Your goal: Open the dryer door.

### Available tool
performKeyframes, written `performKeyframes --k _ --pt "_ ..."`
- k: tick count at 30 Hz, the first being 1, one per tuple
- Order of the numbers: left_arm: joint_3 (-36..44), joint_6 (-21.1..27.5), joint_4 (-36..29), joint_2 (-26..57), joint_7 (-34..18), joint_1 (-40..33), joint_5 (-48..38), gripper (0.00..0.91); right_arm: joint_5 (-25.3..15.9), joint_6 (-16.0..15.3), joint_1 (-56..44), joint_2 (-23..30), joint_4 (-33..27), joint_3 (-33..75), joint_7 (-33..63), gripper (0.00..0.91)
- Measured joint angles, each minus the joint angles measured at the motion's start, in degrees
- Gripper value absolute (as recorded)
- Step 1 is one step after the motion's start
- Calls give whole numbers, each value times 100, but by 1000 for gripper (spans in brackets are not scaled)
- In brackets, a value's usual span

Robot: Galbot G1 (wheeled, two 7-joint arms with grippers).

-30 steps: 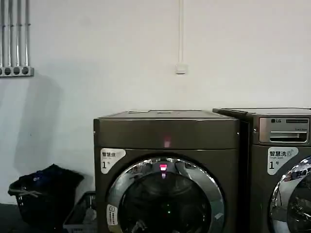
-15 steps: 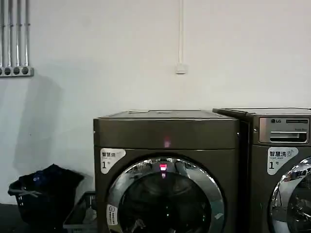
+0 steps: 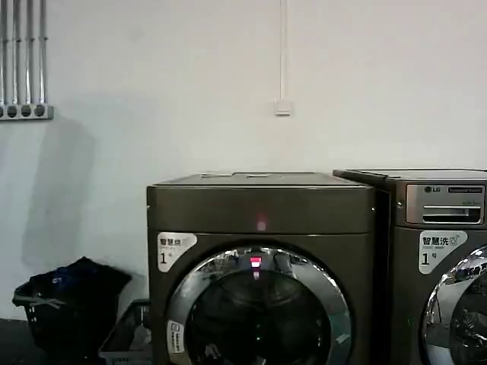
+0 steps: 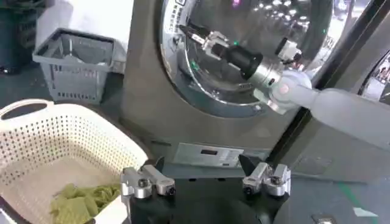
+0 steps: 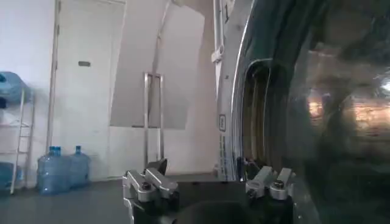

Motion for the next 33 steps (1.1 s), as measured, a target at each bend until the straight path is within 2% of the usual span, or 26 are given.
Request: performKeyframes --k 9,16,23,30,33 --pt "3 0 0 -1 0 -5 -5 907 20 -43 63 66 -136 -33 -174 907" --pt "11 0 0 5 -3 -18 -8 907 218 -214 93 -62 -25 -146 -797 907" --pt "16 0 0 18 -4 -36 -9 907 553 -426 62 -297 300 -328 -1371 907" --pt "18 0 -1 80 -4 -121 23 907 717 -482 -59 -672 832 -560 -1460 907" --pt "-48 -205 35 173 8 -206 91 907 788 -484 -106 -856 1099 -631 -1453 907"
